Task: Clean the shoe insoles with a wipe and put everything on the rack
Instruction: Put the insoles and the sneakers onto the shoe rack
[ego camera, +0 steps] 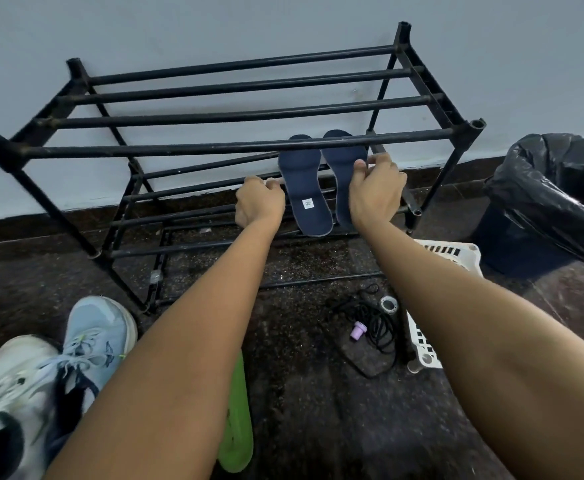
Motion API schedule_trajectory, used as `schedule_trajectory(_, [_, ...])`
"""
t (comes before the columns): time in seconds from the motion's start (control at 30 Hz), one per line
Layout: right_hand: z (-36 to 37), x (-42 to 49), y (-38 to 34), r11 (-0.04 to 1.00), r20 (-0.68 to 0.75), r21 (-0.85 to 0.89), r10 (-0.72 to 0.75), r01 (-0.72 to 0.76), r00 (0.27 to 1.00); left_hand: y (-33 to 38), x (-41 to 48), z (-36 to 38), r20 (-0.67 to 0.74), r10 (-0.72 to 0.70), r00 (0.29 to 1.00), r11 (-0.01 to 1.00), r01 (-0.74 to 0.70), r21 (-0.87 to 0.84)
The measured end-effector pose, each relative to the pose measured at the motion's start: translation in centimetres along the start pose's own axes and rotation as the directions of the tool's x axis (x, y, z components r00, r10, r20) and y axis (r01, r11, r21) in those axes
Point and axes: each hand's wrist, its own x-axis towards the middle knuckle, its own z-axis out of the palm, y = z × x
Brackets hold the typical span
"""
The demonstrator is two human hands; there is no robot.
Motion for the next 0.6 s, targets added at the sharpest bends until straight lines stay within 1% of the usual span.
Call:
schedule_trajectory(0.07, [0.3, -2.7, -1.1, 0.989, -0.076, 0.058, -0.128, 0.133, 0.989, -1.1, -1.0, -1.4, -0.048, 0.008, 0.999, 1.0, -0.009, -0.016])
schedule_trajectory(0.13, [1.0, -5.8, -1.9, 0.95, -0.104, 0.098, -0.286, 0.296, 0.952, -2.8, -2.1, -2.6, -0.081, -0.002, 0.997, 0.999, -0.002, -0.049])
schedule_trajectory(0.17, [1.4, -7.5, -2.2, 0.924, -0.087, 0.118, -0.355, 0.364, 0.931, -3.8, -2.7, -3.1, -0.091, -0.011, 0.996, 0.998, 0.005, -0.061])
schedule_trajectory(0.23, [2.0, -10.9, -2.5, 0.87, -0.004, 0.16, -0.473, 0.467, 0.881, -6.1, -3.8, -4.3, -0.11, -0.028, 0.994, 0.998, 0.022, -0.053])
schedule_trajectory(0.3, [2.5, -14.3, -2.4, 0.816, 0.086, 0.198, -0.566, 0.543, 0.82, -8.6, -4.9, -5.7, -0.12, -0.058, 0.991, 0.998, 0.056, -0.021])
schedule_trajectory(0.33, [2.8, -16.0, -2.2, 0.802, 0.134, 0.217, -0.589, 0.556, 0.797, -10.0, -5.4, -6.3, -0.121, -0.08, 0.989, 0.997, 0.079, -0.006])
schedule_trajectory(0.4, [3.2, -19.3, -1.5, 0.822, 0.266, 0.236, -0.567, 0.518, 0.779, -12.9, -6.5, -7.6, -0.114, -0.137, 0.984, 0.989, 0.142, 0.033])
schedule_trajectory(0.47, [3.6, -22.4, -0.3, 0.872, 0.421, 0.197, -0.487, 0.448, 0.765, -16.0, -7.9, -8.7, -0.08, -0.204, 0.976, 0.974, 0.211, 0.087])
schedule_trajectory(0.53, [4.0, -25.0, 1.0, 0.918, 0.585, 0.099, -0.366, 0.384, 0.724, -19.4, -9.6, -9.5, -0.038, -0.303, 0.952, 0.944, 0.305, 0.124])
schedule_trajectory(0.6, [4.4, -27.0, 2.3, 0.941, 0.73, -0.032, -0.208, 0.336, 0.651, -22.9, -11.3, -9.9, 0.011, -0.426, 0.905, 0.896, 0.42, 0.144])
